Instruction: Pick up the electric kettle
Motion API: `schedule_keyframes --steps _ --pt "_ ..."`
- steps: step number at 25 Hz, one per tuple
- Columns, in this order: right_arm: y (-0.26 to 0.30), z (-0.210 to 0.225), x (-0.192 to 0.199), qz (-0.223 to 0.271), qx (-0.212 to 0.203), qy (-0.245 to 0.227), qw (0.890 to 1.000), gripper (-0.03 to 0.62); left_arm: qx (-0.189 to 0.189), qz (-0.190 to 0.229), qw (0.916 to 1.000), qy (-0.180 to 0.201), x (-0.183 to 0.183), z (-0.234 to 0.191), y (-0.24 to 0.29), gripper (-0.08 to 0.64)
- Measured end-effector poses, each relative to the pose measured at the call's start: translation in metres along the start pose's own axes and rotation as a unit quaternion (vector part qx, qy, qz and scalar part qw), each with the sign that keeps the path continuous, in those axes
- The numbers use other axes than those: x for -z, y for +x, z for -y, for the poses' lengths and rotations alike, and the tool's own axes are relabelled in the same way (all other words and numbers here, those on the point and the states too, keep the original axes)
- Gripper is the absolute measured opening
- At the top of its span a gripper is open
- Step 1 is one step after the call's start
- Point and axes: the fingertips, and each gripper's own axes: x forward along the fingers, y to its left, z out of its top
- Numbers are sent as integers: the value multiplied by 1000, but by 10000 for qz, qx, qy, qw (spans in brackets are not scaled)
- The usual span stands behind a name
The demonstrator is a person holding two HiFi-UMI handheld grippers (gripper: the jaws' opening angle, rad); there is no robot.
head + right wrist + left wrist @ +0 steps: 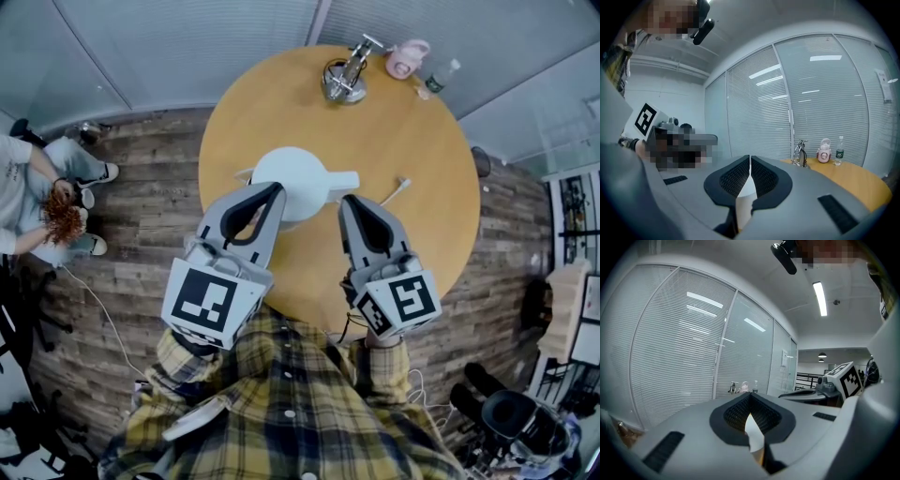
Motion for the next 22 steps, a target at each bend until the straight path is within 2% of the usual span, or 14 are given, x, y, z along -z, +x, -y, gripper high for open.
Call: schedule_keyframes --steps 13,15,16,22 --pt "3 13 14 -58 137 -50 9999 40 -66 -134 9998 -93 15 -9 5 3" --pt "4 15 18 -79 114 -21 9999 64 -78 -144 9998 -112 18 -10 6 3" --pt "5 18 20 -85 114 -8 9999 104 -87 -152 9998 -123 19 -11 8 3" --pt "5 33 29 -38 243 10 9997 153 -97 -202 9997 -103 27 -14 14 3"
